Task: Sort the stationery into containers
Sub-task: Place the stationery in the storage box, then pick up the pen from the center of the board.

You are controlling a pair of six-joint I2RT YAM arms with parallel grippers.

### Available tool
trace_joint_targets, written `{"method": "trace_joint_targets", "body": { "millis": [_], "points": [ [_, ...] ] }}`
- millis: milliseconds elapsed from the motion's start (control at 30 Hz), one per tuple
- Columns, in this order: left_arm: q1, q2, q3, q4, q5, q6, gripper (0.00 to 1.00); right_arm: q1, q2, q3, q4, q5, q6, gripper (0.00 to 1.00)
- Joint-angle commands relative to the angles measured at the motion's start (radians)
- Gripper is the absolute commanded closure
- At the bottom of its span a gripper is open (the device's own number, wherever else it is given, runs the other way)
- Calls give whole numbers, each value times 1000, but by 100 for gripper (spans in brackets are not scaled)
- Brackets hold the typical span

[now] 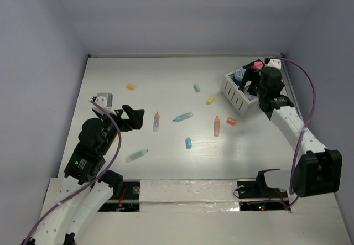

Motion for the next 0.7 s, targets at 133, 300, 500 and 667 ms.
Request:
{"method": "trace_joint_targets", "body": {
  "millis": [133, 300, 500, 667],
  "points": [
    [5, 20, 5, 34, -25, 10, 1, 111, -126, -30, 43, -287, 48, 0],
    [5, 25, 14, 26, -72, 10, 1, 348, -77, -56, 51, -284, 52, 6],
    [14, 43, 17, 20, -107, 4, 1, 529, 36, -36, 72, -322, 64, 28],
    [55, 61, 17, 19, -106, 1, 1, 711, 151, 15, 97, -327, 68, 26]
  ]
}}
